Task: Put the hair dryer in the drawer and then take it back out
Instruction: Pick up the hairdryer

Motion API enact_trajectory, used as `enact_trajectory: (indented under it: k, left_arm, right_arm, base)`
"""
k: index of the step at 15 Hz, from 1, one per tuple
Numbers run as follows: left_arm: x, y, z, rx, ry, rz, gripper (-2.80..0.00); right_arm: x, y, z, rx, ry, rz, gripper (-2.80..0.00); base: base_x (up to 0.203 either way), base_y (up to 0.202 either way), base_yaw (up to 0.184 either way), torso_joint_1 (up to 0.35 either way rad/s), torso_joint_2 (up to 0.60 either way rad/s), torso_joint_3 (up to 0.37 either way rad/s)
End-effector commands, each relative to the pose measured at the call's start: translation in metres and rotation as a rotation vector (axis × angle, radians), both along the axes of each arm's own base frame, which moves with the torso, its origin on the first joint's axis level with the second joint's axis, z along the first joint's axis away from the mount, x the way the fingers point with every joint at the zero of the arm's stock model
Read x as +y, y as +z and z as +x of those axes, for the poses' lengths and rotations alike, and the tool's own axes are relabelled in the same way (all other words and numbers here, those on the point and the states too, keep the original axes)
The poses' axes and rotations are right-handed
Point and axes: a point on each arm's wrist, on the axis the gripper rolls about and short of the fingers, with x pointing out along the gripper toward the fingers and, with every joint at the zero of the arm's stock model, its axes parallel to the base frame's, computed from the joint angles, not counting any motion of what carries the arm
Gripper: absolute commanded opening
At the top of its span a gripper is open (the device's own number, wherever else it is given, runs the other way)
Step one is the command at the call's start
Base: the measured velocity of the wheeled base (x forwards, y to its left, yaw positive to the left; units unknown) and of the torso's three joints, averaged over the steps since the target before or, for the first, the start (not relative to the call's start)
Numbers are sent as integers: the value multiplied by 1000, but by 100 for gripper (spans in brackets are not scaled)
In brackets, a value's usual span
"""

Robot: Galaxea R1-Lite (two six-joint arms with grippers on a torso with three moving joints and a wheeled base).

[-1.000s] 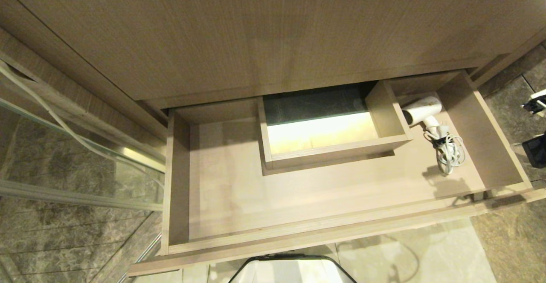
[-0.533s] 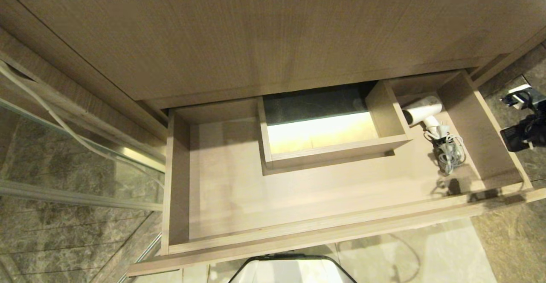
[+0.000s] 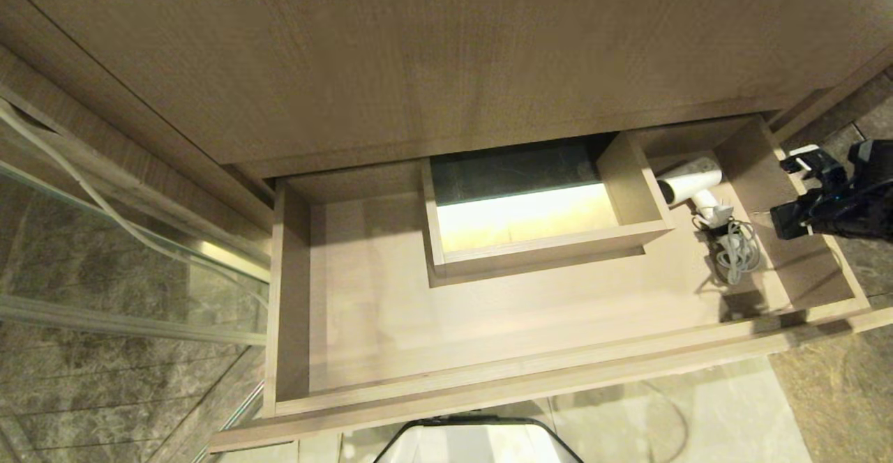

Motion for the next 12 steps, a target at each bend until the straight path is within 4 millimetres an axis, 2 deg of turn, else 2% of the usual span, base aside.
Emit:
enact_trajectory:
  k: [1, 5, 8, 12]
  left_arm:
    - [0, 0, 0, 1, 0, 0, -280]
    - [0, 0, 0, 1, 0, 0, -280]
    - [0, 0, 0, 1, 0, 0, -280]
    - [0, 0, 0, 1, 0, 0, -280]
  right_arm:
    - [-5, -40, 25, 22, 94, 83, 0]
    - [-9, -64, 51, 3, 135, 98, 0]
    - [-9, -74, 68, -36, 154, 79, 0]
    - [-7, -86, 76, -77, 163, 55, 0]
  base:
    - [0, 0, 0, 0, 0, 0]
    - [0, 0, 0, 0, 0, 0]
    - [0, 0, 0, 0, 0, 0]
    - [0, 0, 0, 0, 0, 0]
